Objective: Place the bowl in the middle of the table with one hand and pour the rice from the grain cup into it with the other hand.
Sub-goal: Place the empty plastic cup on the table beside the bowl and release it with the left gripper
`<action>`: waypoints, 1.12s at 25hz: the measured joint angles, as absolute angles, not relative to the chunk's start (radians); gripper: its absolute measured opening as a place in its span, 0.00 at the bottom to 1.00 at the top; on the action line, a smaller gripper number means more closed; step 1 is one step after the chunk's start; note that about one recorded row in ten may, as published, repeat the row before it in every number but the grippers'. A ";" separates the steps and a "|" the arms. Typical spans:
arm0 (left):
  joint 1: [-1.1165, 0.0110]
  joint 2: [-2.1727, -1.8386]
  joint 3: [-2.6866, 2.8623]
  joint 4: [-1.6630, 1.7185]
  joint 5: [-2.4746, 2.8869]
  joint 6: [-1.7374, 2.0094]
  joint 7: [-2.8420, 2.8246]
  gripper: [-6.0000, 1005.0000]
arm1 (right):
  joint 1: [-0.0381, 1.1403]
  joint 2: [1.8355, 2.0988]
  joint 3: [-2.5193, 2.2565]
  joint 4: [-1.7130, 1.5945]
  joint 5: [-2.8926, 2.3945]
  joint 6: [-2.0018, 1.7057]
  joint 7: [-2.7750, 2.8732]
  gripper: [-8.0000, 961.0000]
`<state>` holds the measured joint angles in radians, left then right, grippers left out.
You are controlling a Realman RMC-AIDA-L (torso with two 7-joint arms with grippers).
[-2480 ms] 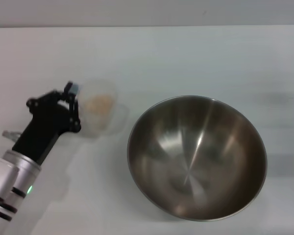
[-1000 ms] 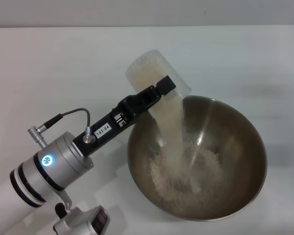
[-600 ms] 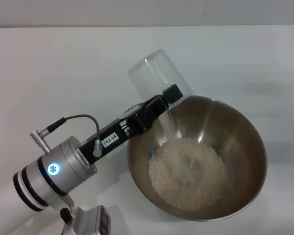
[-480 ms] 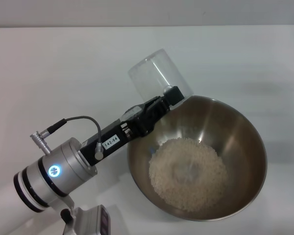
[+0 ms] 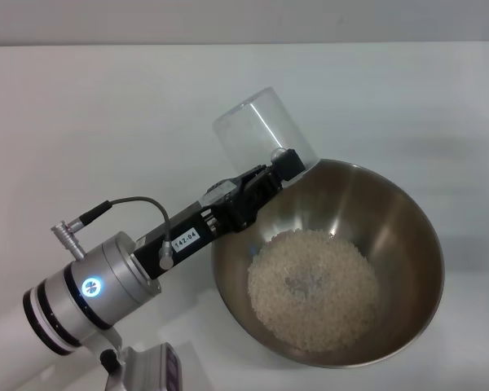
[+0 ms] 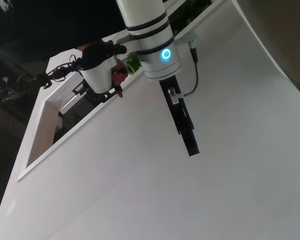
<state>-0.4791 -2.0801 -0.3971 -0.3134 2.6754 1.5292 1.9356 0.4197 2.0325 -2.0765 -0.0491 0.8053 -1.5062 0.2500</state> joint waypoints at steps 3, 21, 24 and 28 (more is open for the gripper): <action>-0.478 -2.080 -0.397 -0.314 2.675 1.529 1.940 0.04 | 0.418 2.032 -2.077 -0.049 0.805 -1.506 0.250 0.53; -0.370 -2.080 -0.604 -0.366 2.638 1.529 0.921 0.04 | 0.418 2.040 -2.077 -0.062 0.805 -1.489 0.268 0.53; -0.357 -2.080 -0.666 -0.366 2.559 1.490 0.617 0.04 | 0.419 2.040 -2.074 -0.067 0.805 -1.479 0.286 0.53; -0.355 -2.080 -0.682 -0.351 2.410 1.372 0.324 0.04 | 0.421 2.040 -2.070 -0.068 0.805 -1.472 0.302 0.53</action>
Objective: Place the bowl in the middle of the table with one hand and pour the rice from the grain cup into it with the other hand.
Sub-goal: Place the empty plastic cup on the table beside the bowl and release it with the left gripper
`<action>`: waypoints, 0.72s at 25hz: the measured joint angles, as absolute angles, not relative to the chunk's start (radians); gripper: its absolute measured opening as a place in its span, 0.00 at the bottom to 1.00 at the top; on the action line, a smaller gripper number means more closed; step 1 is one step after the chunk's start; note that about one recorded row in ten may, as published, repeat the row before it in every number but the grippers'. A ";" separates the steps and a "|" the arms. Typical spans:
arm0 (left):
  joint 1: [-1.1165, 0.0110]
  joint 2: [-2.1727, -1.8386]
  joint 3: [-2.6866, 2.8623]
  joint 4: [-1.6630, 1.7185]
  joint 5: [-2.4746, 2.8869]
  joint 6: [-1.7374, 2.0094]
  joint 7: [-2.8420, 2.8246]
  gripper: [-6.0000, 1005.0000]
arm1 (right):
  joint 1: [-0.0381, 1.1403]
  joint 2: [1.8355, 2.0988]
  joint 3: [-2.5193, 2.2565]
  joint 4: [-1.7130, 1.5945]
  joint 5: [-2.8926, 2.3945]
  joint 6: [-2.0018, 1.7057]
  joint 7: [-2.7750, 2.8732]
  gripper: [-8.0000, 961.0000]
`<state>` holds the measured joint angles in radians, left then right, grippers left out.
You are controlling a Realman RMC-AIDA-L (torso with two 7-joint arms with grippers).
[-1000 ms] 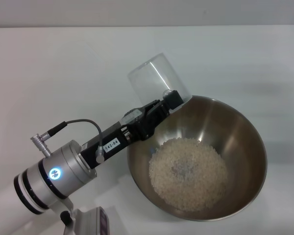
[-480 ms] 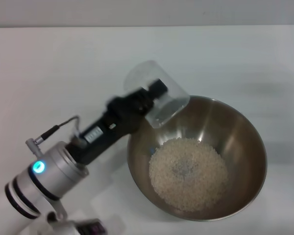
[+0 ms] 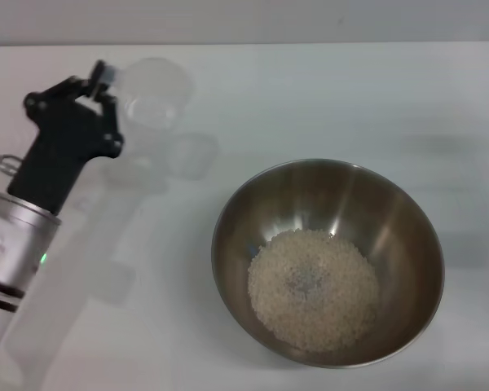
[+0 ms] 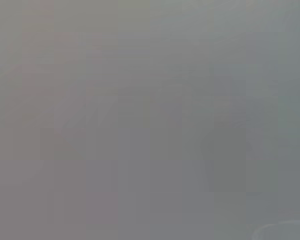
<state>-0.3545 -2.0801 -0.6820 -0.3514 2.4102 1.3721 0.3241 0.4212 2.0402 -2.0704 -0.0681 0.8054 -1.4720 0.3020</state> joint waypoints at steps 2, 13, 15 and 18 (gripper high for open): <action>-0.354 -2.080 -0.682 -0.349 2.361 1.306 0.252 0.04 | 0.421 2.040 -2.070 -0.069 0.805 -1.472 0.303 0.53; -0.331 -2.079 -0.673 -0.358 2.301 1.068 0.061 0.04 | 0.421 2.040 -2.073 -0.085 0.805 -1.477 0.303 0.53; -0.329 -2.078 -0.672 -0.359 2.301 1.054 0.057 0.04 | 0.422 2.040 -2.072 -0.086 0.805 -1.478 0.304 0.53; -0.329 -2.079 -0.672 -0.361 2.301 1.036 0.049 0.04 | 0.422 2.040 -2.072 -0.087 0.805 -1.478 0.304 0.53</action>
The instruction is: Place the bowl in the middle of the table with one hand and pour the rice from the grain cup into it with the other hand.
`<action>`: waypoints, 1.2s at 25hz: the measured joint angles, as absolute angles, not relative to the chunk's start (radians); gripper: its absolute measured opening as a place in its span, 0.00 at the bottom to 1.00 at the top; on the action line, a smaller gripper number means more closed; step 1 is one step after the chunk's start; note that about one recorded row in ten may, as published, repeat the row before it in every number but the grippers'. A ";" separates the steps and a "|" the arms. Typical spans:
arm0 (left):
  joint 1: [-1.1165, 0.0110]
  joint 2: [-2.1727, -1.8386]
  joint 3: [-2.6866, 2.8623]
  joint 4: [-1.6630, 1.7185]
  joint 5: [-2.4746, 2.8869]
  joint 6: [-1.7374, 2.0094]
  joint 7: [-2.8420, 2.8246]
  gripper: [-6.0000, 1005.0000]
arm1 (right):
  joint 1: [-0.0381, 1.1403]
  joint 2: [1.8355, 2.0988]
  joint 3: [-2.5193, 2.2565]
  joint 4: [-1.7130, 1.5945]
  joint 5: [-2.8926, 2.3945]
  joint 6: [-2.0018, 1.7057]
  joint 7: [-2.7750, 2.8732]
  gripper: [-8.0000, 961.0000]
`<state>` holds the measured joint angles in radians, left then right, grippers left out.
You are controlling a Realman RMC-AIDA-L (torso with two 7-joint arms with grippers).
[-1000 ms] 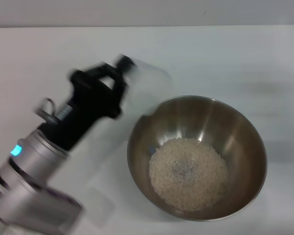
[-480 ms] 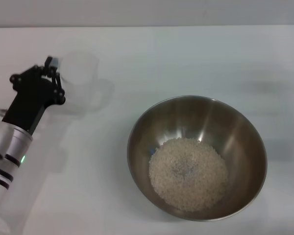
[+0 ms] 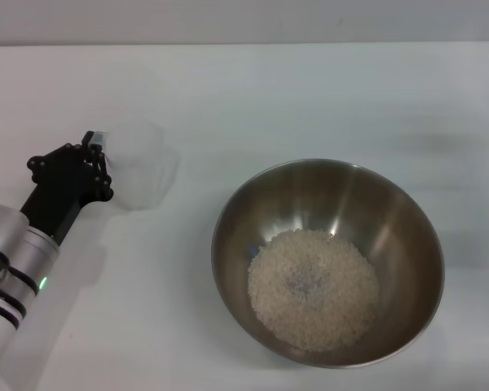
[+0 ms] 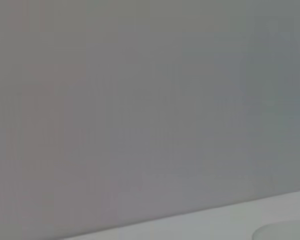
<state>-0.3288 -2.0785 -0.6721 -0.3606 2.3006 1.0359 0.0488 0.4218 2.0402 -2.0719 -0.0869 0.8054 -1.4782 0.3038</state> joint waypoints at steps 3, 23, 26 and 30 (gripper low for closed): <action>-0.329 -2.079 -0.672 -0.361 2.300 1.030 0.045 0.04 | 0.421 2.040 -2.071 -0.087 0.805 -1.479 0.305 0.53; -0.288 -2.077 -0.633 -0.361 2.309 1.023 0.042 0.21 | 0.411 2.042 -2.069 -0.076 0.805 -1.493 0.319 0.53; -0.281 -2.076 -0.633 -0.360 2.309 1.027 0.041 0.33 | 0.411 2.041 -2.069 -0.075 0.805 -1.493 0.319 0.53; -0.261 -2.075 -0.633 -0.359 2.309 1.034 0.041 0.35 | 0.411 2.037 -2.069 -0.075 0.805 -1.493 0.319 0.53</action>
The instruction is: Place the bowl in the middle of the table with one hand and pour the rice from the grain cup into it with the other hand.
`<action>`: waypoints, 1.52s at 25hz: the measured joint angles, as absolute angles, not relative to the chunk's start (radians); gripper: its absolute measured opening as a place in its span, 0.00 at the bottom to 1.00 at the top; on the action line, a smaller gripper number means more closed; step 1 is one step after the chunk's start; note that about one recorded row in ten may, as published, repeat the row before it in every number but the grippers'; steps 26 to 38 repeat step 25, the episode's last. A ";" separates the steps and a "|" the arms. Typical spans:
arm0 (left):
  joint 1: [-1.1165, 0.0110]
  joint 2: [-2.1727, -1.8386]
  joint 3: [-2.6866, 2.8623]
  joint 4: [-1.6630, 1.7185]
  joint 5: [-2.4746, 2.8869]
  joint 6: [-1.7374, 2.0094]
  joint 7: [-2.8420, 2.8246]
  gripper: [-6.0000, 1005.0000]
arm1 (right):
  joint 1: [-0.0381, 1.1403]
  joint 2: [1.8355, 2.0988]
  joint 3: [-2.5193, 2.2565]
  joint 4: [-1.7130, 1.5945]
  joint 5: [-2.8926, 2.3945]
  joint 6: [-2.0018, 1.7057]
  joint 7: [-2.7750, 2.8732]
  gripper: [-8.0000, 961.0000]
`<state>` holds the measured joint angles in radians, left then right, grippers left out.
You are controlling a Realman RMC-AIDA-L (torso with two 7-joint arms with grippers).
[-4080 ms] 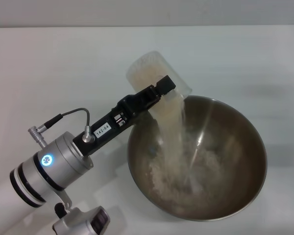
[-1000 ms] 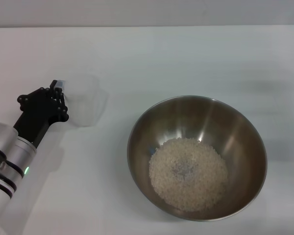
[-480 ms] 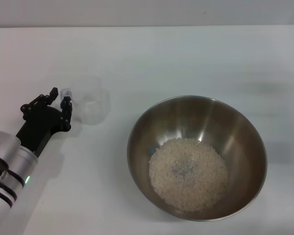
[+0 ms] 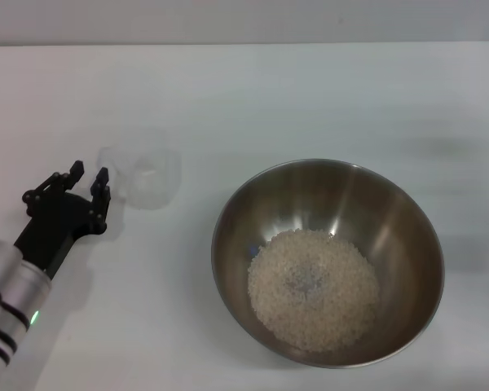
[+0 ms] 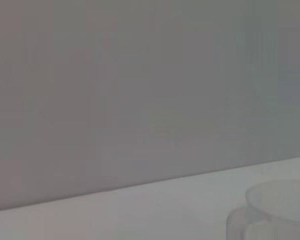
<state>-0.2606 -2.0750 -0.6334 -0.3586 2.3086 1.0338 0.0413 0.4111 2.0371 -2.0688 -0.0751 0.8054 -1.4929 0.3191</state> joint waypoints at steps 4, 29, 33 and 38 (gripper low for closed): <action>-0.210 -2.072 -0.616 -0.362 2.311 1.120 0.031 0.38 | 0.414 2.033 -2.069 -0.074 0.806 -1.493 0.319 0.53; -0.175 -2.076 -0.573 -0.365 2.306 1.427 -0.079 0.49 | 0.410 2.070 -2.083 -0.068 0.786 -1.484 0.308 0.53; -0.175 -2.076 -0.573 -0.365 2.306 1.427 -0.079 0.49 | 0.410 2.070 -2.083 -0.068 0.786 -1.484 0.308 0.53; -0.175 -2.076 -0.573 -0.365 2.306 1.427 -0.079 0.49 | 0.410 2.070 -2.083 -0.068 0.786 -1.484 0.308 0.53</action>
